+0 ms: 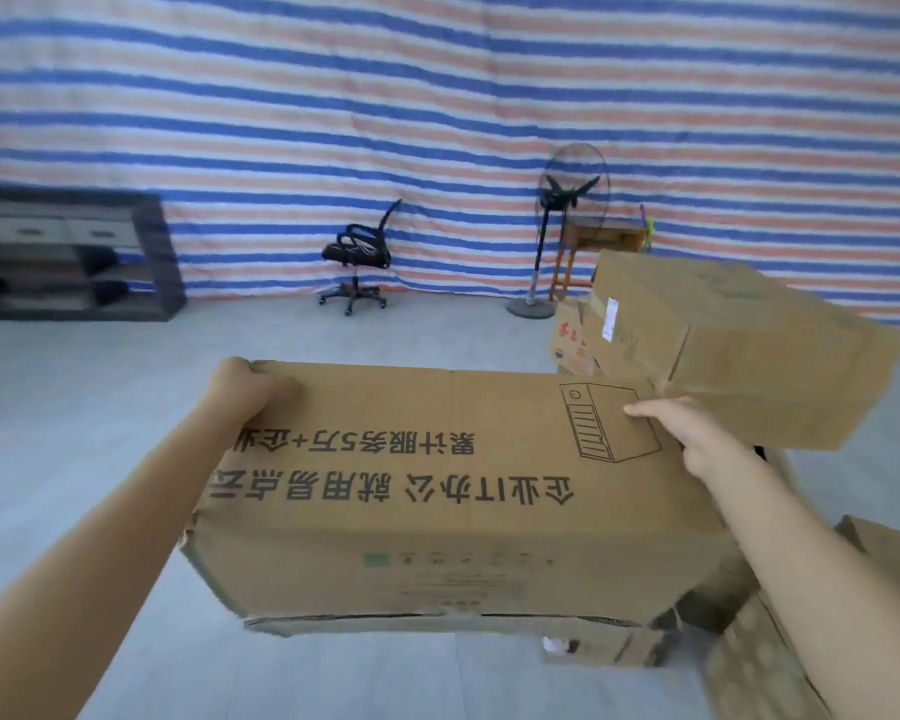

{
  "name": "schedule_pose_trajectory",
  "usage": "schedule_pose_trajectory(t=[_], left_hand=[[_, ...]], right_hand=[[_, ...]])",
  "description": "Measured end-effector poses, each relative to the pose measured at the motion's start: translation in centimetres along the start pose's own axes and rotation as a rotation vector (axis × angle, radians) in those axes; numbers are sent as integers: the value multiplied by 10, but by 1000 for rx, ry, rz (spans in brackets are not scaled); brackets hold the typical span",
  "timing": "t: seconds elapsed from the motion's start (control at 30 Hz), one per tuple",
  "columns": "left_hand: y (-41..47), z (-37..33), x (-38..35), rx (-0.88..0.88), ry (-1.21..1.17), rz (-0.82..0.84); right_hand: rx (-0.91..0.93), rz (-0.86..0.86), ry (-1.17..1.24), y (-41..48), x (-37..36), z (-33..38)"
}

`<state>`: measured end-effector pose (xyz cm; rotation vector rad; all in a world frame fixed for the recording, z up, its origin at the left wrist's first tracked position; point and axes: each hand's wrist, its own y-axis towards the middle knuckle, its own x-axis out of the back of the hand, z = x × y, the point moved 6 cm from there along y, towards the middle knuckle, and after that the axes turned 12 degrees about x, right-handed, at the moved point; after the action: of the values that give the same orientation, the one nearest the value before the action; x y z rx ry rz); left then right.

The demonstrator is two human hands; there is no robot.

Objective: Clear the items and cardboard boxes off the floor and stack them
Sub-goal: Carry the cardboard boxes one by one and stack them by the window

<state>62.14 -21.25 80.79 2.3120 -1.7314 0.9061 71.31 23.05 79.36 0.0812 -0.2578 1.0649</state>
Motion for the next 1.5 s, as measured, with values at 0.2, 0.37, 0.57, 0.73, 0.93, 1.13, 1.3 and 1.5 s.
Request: schedule_pose_trajectory(t=[0.2, 0.37, 0.57, 0.73, 0.93, 1.13, 1.3, 1.5], left_hand=[[48, -43, 84, -98, -73, -114], [102, -62, 125, -81, -37, -209], [161, -68, 153, 3, -60, -334], [205, -86, 171, 43, -119, -463], [256, -91, 187, 115, -195, -620], [292, -55, 203, 225, -308, -780], [313, -3, 222, 307, -360, -895], [344, 75, 295, 438, -410, -1006]], right_hand=[[127, 143, 7, 109, -87, 74], [200, 146, 58, 128, -164, 136], [301, 207, 57, 177, -243, 174], [368, 323, 90, 232, -306, 210], [447, 473, 85, 319, -403, 246], [485, 681, 37, 373, -524, 263], [506, 775, -31, 376, -643, 254], [568, 943, -130, 332, -815, 269]])
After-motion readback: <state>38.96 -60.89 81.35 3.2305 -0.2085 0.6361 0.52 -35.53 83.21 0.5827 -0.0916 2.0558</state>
